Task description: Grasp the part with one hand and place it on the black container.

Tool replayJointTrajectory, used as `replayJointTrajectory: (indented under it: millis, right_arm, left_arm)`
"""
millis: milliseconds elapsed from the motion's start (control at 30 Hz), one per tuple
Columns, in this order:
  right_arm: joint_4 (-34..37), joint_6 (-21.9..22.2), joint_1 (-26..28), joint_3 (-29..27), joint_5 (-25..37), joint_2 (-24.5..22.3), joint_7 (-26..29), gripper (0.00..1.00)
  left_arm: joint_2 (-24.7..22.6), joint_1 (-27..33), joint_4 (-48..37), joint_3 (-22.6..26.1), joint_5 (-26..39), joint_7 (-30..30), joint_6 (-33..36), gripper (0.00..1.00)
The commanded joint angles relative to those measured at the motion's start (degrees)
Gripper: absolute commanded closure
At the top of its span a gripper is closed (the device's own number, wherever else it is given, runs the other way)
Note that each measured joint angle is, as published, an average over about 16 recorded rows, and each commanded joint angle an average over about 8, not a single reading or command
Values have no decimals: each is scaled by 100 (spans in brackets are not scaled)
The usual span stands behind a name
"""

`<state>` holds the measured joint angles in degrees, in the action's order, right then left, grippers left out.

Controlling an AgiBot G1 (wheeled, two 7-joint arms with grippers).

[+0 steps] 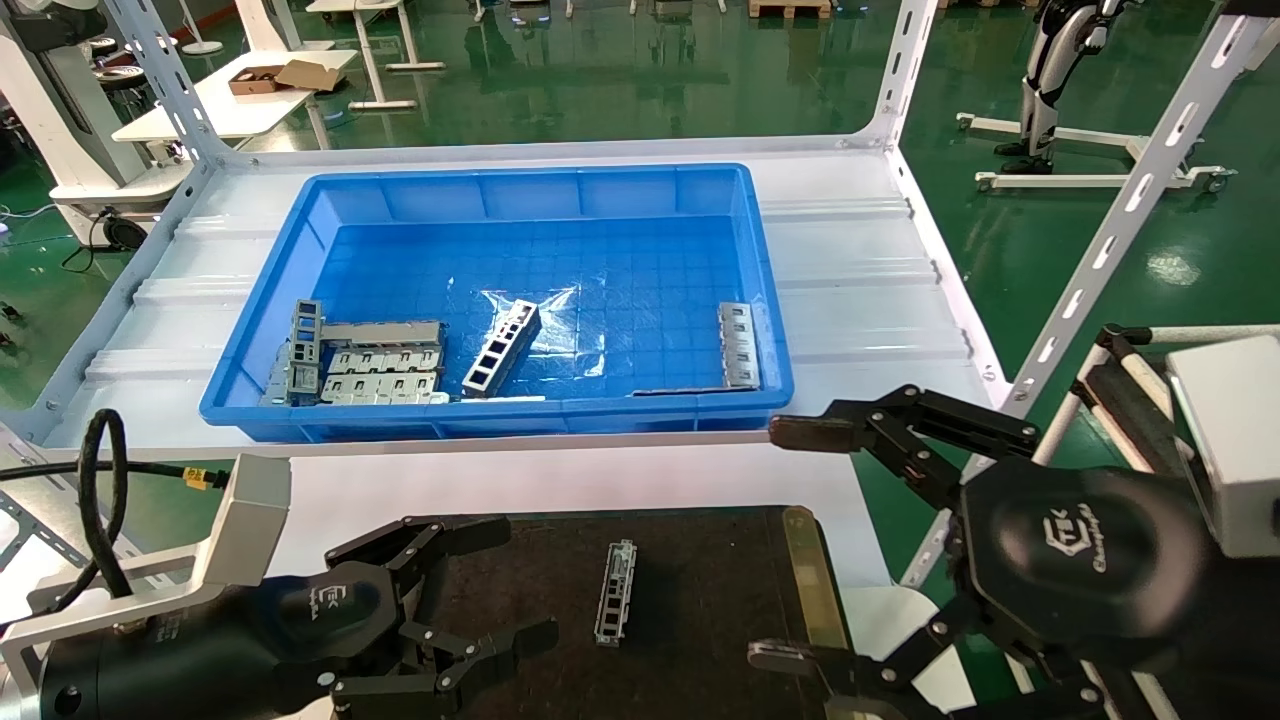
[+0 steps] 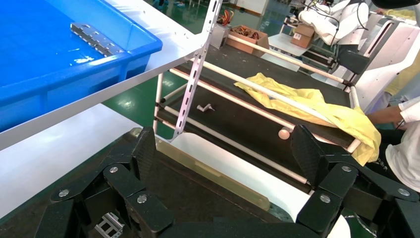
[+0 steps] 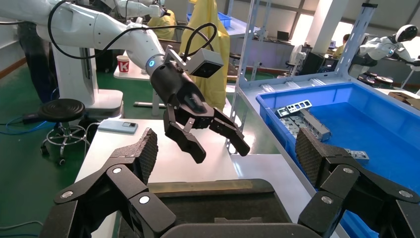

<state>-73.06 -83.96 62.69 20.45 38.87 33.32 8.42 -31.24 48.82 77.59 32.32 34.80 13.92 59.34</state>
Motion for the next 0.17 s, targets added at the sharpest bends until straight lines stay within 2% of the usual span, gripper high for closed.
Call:
replayJointTrajectory:
  millis: [33, 167]
  right_arm:
    - [0, 0, 0, 0, 0, 0, 0, 0]
    - [0, 0, 0, 0, 0, 0, 0, 0]
  left_arm:
    - [11, -22, 4, -17, -29, -28, 19, 0]
    - [13, -29, 7, -24, -39, -46, 36, 0]
